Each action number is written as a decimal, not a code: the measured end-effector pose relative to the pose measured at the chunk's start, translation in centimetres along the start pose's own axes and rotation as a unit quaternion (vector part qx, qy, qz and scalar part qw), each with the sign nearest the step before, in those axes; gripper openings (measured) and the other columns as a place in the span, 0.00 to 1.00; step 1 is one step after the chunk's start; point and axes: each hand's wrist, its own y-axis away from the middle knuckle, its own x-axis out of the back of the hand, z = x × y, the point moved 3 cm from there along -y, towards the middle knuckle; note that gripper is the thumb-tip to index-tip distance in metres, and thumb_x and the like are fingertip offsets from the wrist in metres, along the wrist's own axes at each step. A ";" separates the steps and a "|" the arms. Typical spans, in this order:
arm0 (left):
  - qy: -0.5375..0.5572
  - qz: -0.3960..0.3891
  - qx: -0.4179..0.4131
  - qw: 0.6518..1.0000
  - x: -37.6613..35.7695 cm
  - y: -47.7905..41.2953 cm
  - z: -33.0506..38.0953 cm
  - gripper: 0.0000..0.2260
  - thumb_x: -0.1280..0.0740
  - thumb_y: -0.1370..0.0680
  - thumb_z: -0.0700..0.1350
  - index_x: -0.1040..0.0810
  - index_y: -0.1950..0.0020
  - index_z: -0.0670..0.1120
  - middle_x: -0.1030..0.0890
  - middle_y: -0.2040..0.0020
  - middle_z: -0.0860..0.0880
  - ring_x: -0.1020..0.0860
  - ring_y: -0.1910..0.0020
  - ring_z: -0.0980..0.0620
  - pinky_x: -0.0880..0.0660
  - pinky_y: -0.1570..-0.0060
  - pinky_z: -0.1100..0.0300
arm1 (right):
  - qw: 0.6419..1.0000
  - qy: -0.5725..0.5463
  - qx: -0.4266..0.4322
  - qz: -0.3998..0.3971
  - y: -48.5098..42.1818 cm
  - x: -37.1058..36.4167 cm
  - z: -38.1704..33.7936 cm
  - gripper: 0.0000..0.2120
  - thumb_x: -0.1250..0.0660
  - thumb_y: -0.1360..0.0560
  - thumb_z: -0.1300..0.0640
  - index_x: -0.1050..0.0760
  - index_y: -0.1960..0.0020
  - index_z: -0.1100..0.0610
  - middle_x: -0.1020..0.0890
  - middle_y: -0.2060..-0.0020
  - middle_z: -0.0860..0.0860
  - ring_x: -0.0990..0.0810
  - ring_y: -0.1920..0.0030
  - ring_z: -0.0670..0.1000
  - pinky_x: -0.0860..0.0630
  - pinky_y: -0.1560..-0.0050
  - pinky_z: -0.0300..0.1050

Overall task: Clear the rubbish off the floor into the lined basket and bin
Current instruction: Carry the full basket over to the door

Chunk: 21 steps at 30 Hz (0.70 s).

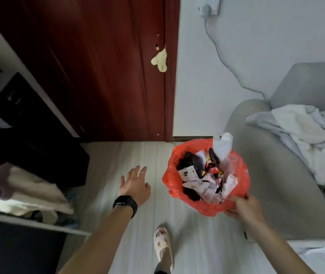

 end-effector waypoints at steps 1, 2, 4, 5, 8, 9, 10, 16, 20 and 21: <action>-0.006 -0.010 0.000 1.000 0.1 -2.0 0.7 0.29 0.41 0.21 0.50 0.46 0.21 0.54 0.45 0.20 0.51 0.47 0.22 0.48 0.49 0.24 0.45 | 1.000 -0.009 -0.006 0.005 -1.3 -0.4 -1.1 0.13 0.36 0.27 0.71 0.24 0.45 0.60 0.14 0.63 0.57 0.14 0.64 0.60 0.19 0.69 0.48; -0.004 -0.015 -0.005 1.000 0.2 -4.3 1.6 0.29 0.41 0.21 0.50 0.46 0.21 0.54 0.45 0.20 0.51 0.48 0.22 0.49 0.49 0.24 0.45 | 1.000 -0.009 -0.011 0.010 -2.8 -0.9 -2.4 0.13 0.35 0.28 0.70 0.24 0.45 0.60 0.14 0.62 0.58 0.14 0.63 0.60 0.19 0.68 0.49; 0.000 -0.026 -0.019 0.999 1.0 -9.1 3.8 0.29 0.42 0.21 0.49 0.46 0.21 0.54 0.45 0.20 0.51 0.48 0.22 0.49 0.50 0.24 0.44 | 1.000 -0.001 -0.014 0.008 -6.2 -1.5 -5.5 0.14 0.35 0.27 0.70 0.24 0.43 0.60 0.14 0.61 0.58 0.14 0.62 0.60 0.18 0.66 0.50; -0.003 -0.026 -0.031 0.999 1.8 -12.3 5.3 0.29 0.42 0.21 0.49 0.46 0.21 0.55 0.45 0.20 0.51 0.48 0.22 0.49 0.50 0.24 0.44 | 1.000 -0.001 -0.015 0.013 -8.8 -1.8 -7.5 0.15 0.34 0.27 0.69 0.24 0.43 0.59 0.14 0.61 0.58 0.14 0.62 0.60 0.18 0.66 0.50; -0.021 -0.039 -0.045 0.998 2.8 -18.4 8.4 0.29 0.42 0.21 0.49 0.45 0.21 0.54 0.44 0.21 0.50 0.48 0.22 0.48 0.48 0.24 0.44 | 0.999 0.014 -0.017 0.027 -13.3 -2.2 -11.1 0.13 0.34 0.27 0.69 0.25 0.45 0.58 0.14 0.60 0.59 0.14 0.63 0.61 0.18 0.66 0.50; -0.030 -0.039 -0.047 0.998 2.7 -21.7 10.2 0.29 0.42 0.21 0.49 0.45 0.21 0.54 0.44 0.21 0.50 0.47 0.22 0.48 0.48 0.24 0.44 | 0.999 0.017 -0.024 0.037 -16.2 -2.3 -12.3 0.12 0.34 0.27 0.69 0.25 0.47 0.58 0.14 0.61 0.59 0.14 0.64 0.60 0.18 0.66 0.50; -0.035 -0.038 -0.049 0.997 3.1 -22.6 10.9 0.29 0.41 0.22 0.49 0.45 0.21 0.54 0.44 0.21 0.50 0.47 0.22 0.48 0.47 0.24 0.44 | 0.999 0.015 -0.021 0.047 -17.0 -2.5 -12.8 0.11 0.34 0.28 0.70 0.25 0.49 0.57 0.14 0.63 0.58 0.14 0.65 0.60 0.18 0.66 0.51; -0.046 -0.022 -0.054 0.997 2.1 -35.8 18.7 0.30 0.40 0.23 0.47 0.44 0.21 0.55 0.44 0.21 0.49 0.43 0.24 0.47 0.44 0.25 0.46 | 0.996 0.070 -0.055 0.025 -32.8 -4.3 -16.3 0.06 0.35 0.27 0.67 0.23 0.51 0.61 0.15 0.62 0.60 0.14 0.63 0.62 0.17 0.59 0.62; -0.063 -0.013 -0.043 0.997 -1.1 -44.5 22.1 0.31 0.40 0.23 0.47 0.46 0.21 0.55 0.48 0.20 0.49 0.49 0.22 0.45 0.46 0.25 0.46 | 0.990 0.098 -0.098 0.009 -44.3 -5.9 -15.1 0.08 0.35 0.31 0.67 0.21 0.54 0.61 0.15 0.64 0.60 0.15 0.63 0.63 0.18 0.57 0.67; -0.072 -0.013 -0.043 0.996 -2.4 -46.9 22.6 0.32 0.40 0.23 0.47 0.47 0.21 0.56 0.50 0.20 0.49 0.51 0.21 0.44 0.46 0.25 0.45 | 0.989 0.100 -0.105 0.004 -47.0 -6.5 -14.8 0.07 0.34 0.30 0.67 0.21 0.55 0.60 0.15 0.65 0.59 0.15 0.64 0.62 0.18 0.57 0.66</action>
